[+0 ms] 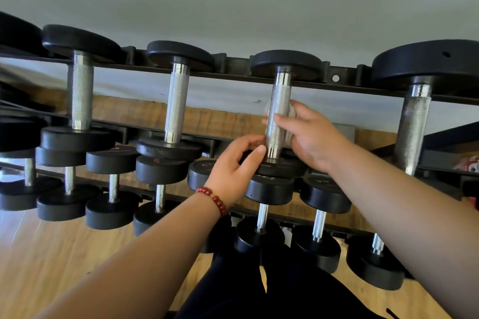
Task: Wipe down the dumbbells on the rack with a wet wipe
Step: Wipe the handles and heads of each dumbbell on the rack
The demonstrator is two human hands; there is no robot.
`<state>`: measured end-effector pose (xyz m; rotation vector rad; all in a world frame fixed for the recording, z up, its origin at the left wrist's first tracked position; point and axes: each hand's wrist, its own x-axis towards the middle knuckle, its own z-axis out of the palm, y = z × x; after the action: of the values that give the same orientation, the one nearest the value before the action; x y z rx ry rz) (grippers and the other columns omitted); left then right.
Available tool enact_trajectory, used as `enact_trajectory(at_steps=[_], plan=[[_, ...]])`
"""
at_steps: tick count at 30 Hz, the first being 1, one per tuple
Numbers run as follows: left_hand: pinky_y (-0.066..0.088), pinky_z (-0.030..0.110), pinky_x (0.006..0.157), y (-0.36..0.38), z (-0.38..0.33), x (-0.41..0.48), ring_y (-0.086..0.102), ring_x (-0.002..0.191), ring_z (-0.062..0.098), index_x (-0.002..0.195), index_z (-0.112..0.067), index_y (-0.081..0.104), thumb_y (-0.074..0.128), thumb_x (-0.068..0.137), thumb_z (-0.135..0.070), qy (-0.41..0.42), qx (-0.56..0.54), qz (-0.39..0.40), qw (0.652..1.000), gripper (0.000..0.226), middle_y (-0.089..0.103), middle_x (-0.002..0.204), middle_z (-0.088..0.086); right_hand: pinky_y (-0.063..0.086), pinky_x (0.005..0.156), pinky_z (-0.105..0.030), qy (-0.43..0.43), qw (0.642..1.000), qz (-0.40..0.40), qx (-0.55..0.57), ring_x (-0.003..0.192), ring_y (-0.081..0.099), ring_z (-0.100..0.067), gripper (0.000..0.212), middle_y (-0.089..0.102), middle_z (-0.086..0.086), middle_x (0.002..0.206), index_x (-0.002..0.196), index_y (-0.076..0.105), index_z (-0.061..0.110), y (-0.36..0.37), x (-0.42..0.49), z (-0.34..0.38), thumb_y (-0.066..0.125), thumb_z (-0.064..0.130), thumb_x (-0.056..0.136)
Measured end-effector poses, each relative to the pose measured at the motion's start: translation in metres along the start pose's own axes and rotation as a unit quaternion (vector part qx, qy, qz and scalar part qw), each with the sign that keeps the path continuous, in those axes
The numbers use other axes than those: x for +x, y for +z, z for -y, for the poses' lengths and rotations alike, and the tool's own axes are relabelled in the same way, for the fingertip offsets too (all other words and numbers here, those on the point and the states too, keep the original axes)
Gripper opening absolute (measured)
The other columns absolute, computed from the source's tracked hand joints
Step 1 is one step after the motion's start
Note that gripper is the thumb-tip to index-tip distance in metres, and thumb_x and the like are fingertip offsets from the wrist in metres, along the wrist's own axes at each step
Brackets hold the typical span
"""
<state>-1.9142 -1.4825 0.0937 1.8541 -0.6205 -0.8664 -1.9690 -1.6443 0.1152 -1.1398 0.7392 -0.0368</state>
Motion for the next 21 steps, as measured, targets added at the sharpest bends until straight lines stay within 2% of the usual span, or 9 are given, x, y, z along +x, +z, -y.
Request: enact_trajectory(at_steps=[2, 4, 7, 10, 12, 13, 15, 17, 21], plan=[[0.045, 0.015, 0.092, 0.002, 0.001, 0.000, 0.056, 0.107, -0.002, 0.114, -0.037, 0.057, 0.038, 0.094, -0.040, -0.004, -0.004, -0.009, 1.000, 0.028, 0.062, 0.113, -0.012, 0.050, 0.099, -0.039, 0.016, 0.999, 0.020, -0.026, 0.109, 0.064, -0.020, 0.020, 0.066, -0.008, 0.114, 0.111, 0.057, 0.021, -0.002, -0.007, -0.001, 0.054, 0.008, 0.096], [0.046, 0.022, 0.094, 0.004, 0.000, 0.001, 0.057, 0.106, 0.001, 0.111, -0.038, 0.057, 0.033, 0.095, -0.038, -0.010, -0.008, -0.009, 1.000, 0.029, 0.063, 0.111, -0.010, 0.048, 0.101, -0.042, 0.012, 1.000, 0.010, 0.003, 0.109, 0.064, -0.022, 0.018, 0.066, -0.009, 0.112, 0.110, 0.058, 0.018, -0.003, 0.000, 0.007, 0.053, 0.007, 0.097], [0.046, 0.022, 0.093, 0.003, 0.001, 0.003, 0.059, 0.106, 0.003, 0.105, -0.044, 0.056, 0.031, 0.096, -0.034, -0.005, -0.005, 0.001, 1.000, 0.028, 0.065, 0.109, -0.010, 0.044, 0.106, -0.045, 0.001, 0.999, -0.013, 0.030, 0.112, 0.062, -0.022, 0.020, 0.065, -0.010, 0.113, 0.114, 0.060, 0.013, -0.002, 0.009, 0.014, 0.053, 0.005, 0.096], [0.045, 0.022, 0.095, 0.001, 0.003, 0.004, 0.059, 0.108, 0.004, 0.107, -0.043, 0.056, 0.031, 0.097, -0.033, 0.007, -0.003, 0.008, 1.000, 0.029, 0.066, 0.110, -0.009, 0.046, 0.104, -0.043, 0.037, 0.996, 0.028, -0.077, 0.116, 0.060, -0.023, 0.041, 0.064, -0.007, 0.121, 0.134, 0.052, 0.011, -0.006, -0.005, 0.002, 0.059, 0.011, 0.094], [0.045, 0.020, 0.095, 0.000, 0.005, 0.005, 0.059, 0.107, 0.005, 0.108, -0.042, 0.056, 0.030, 0.098, -0.031, 0.016, -0.008, 0.009, 1.000, 0.030, 0.066, 0.109, -0.009, 0.048, 0.101, -0.040, 0.062, 0.983, 0.055, -0.164, 0.113, 0.061, -0.021, 0.049, 0.064, -0.005, 0.123, 0.138, 0.049, 0.015, -0.010, -0.013, -0.004, 0.064, 0.016, 0.091], [0.045, 0.020, 0.095, 0.001, 0.006, 0.005, 0.059, 0.107, 0.005, 0.108, -0.040, 0.057, 0.030, 0.098, -0.031, 0.018, -0.010, 0.010, 1.000, 0.030, 0.066, 0.109, -0.008, 0.051, 0.098, -0.038, 0.068, 0.983, 0.058, -0.160, 0.109, 0.064, -0.020, 0.045, 0.066, -0.005, 0.119, 0.134, 0.052, 0.016, -0.011, -0.014, -0.003, 0.064, 0.015, 0.091], [0.046, 0.024, 0.096, 0.001, 0.009, 0.006, 0.060, 0.108, 0.006, 0.111, -0.035, 0.058, 0.030, 0.098, -0.034, 0.019, -0.010, 0.010, 1.000, 0.032, 0.066, 0.110, -0.007, 0.055, 0.091, -0.036, 0.075, 0.993, 0.051, -0.078, 0.104, 0.067, -0.023, 0.033, 0.068, -0.010, 0.114, 0.124, 0.057, 0.012, -0.009, -0.010, 0.005, 0.062, 0.009, 0.091], [0.046, 0.025, 0.096, 0.001, 0.011, 0.007, 0.060, 0.108, 0.006, 0.113, -0.034, 0.058, 0.029, 0.096, -0.040, 0.020, -0.004, 0.009, 1.000, 0.034, 0.067, 0.111, -0.006, 0.055, 0.091, -0.036, 0.066, 0.997, 0.039, -0.023, 0.106, 0.066, -0.025, 0.030, 0.067, -0.013, 0.116, 0.121, 0.057, 0.011, -0.008, -0.006, 0.009, 0.061, 0.005, 0.091], [0.043, 0.012, 0.090, 0.000, 0.008, 0.005, 0.059, 0.104, 0.000, 0.107, -0.043, 0.052, 0.028, 0.097, -0.035, 0.020, 0.008, 0.007, 1.000, 0.028, 0.065, 0.106, -0.010, 0.050, 0.098, -0.036, 0.077, 0.980, 0.087, -0.159, 0.109, 0.064, -0.018, 0.051, 0.067, -0.004, 0.118, 0.136, 0.050, 0.015, -0.014, -0.013, 0.001, 0.067, 0.013, 0.088]])
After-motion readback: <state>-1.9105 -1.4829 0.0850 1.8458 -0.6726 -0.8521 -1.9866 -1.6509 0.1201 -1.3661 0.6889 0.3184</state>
